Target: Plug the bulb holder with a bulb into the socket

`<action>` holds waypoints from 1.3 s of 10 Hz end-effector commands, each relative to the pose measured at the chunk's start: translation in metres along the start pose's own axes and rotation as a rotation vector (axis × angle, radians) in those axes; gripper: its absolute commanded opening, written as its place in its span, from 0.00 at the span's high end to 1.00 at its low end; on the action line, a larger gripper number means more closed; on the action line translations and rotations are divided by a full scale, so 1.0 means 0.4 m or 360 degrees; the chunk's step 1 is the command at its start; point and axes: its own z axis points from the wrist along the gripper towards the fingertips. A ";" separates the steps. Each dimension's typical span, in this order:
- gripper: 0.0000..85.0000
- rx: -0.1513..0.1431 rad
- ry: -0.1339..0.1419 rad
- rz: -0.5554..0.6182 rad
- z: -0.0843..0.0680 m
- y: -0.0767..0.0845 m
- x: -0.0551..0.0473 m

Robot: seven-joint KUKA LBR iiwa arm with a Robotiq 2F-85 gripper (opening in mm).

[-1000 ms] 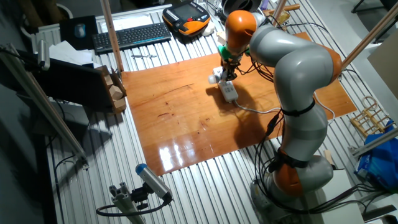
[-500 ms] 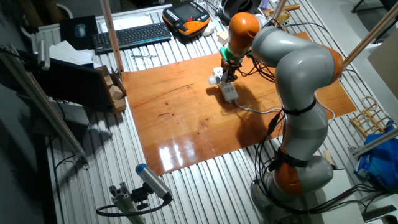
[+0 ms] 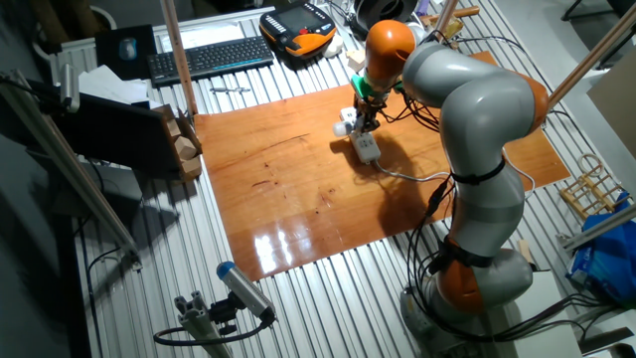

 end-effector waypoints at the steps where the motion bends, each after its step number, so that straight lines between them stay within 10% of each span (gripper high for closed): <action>1: 1.00 0.0004 0.0000 0.0000 0.000 0.000 0.000; 13: 1.00 -0.0001 0.0010 0.0012 0.014 -0.001 -0.002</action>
